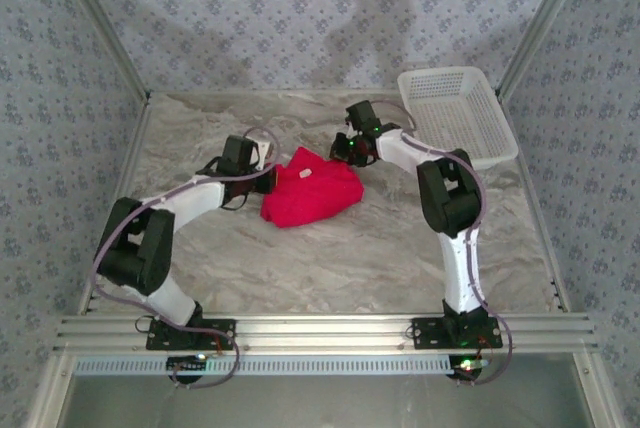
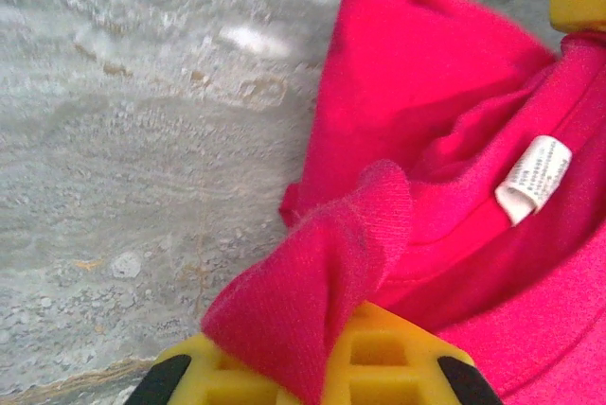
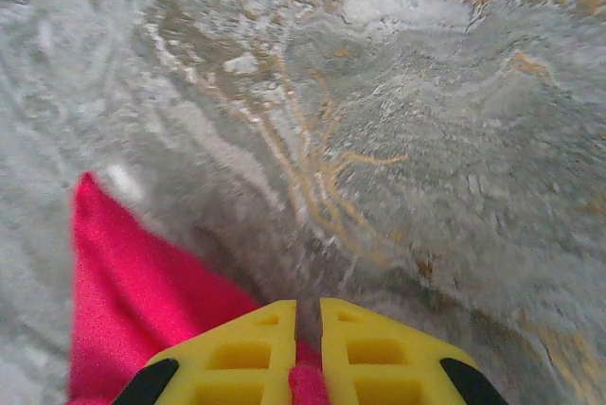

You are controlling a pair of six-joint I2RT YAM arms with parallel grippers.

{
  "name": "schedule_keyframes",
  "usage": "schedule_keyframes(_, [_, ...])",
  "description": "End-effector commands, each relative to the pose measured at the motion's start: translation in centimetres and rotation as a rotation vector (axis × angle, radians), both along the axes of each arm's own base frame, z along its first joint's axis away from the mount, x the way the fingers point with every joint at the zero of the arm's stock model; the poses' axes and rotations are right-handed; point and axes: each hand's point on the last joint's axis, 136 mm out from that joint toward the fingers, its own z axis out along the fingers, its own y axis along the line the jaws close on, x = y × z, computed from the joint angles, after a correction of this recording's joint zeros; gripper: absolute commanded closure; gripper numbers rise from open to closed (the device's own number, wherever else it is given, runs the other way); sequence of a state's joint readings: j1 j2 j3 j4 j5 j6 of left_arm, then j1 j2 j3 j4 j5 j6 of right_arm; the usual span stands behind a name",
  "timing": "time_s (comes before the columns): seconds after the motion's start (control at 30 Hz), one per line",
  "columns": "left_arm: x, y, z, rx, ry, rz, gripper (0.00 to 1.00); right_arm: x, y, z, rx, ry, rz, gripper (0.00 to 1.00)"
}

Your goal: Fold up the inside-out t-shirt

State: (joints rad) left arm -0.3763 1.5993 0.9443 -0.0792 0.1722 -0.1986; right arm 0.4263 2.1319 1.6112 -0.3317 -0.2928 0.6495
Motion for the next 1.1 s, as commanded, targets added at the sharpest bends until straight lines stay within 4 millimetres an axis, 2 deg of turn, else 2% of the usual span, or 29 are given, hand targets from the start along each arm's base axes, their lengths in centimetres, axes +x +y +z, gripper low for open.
schedule_keyframes(0.0, [1.7,-1.5,9.7,-0.043,-0.201,-0.059,1.0,0.4,-1.3,11.1,0.063,-0.195,-0.026,1.0])
schedule_keyframes(0.13, [2.3,-1.6,19.0,-0.047,-0.426,-0.093,1.0,-0.6,-2.9,20.5,0.11,-0.354,-0.055,1.0])
schedule_keyframes(0.2, [2.0,-1.4,23.0,-0.059,-0.51,-0.103,1.0,-1.4,-3.6,24.1,0.138,-0.419,-0.064,1.0])
schedule_keyframes(0.27, [1.1,-1.5,26.5,-0.093,-0.564,-0.119,1.0,-2.8,-4.1,26.7,0.157,-0.465,-0.064,1.0])
schedule_keyframes(0.37, [-1.4,-2.0,30.1,-0.167,-0.616,-0.154,1.0,-5.3,-4.4,28.7,0.17,-0.496,-0.055,1.0])
schedule_keyframes(0.47, [-4.6,-2.6,31.6,-0.228,-0.63,-0.207,1.0,-8.5,-5.0,28.9,0.147,-0.498,-0.059,1.0])
schedule_keyframes(0.53, [-6.5,-3.0,31.7,-0.272,-0.605,-0.249,1.0,-10.7,-5.7,28.7,0.129,-0.489,-0.079,1.0])
schedule_keyframes(0.67, [-9.1,-4.2,29.6,-0.332,-0.47,-0.351,1.0,-14.3,-7.7,28.3,0.11,-0.481,-0.163,1.0])
schedule_keyframes(0.73, [-9.0,-4.6,27.5,-0.318,-0.391,-0.369,1.0,-14.9,-8.5,27.5,0.087,-0.455,-0.197,1.0])
schedule_keyframes(0.8, [-7.9,-4.9,24.8,-0.305,-0.309,-0.366,1.0,-14.4,-8.6,26.3,0.058,-0.435,-0.213,1.0])
schedule_keyframes(0.9, [-4.6,-5.4,19.7,-0.312,-0.159,-0.346,1.0,-11.9,-8.1,22.6,-0.004,-0.355,-0.223,1.0])
schedule_keyframes(0.93, [-3.1,-5.4,17.3,-0.31,-0.1,-0.329,1.0,-10.7,-7.9,20.8,-0.033,-0.322,-0.224,1.0])
schedule_keyframes(1.0, [-0.3,-5.1,12.5,-0.297,0.0,-0.287,1.0,-7.8,-7.5,17.1,-0.072,-0.264,-0.232,1.0])
schedule_keyframes(1.07, [2.9,-4.2,7.2,-0.259,0.099,-0.224,1.0,-3.9,-6.7,13.0,-0.092,-0.2,-0.227,1.0])
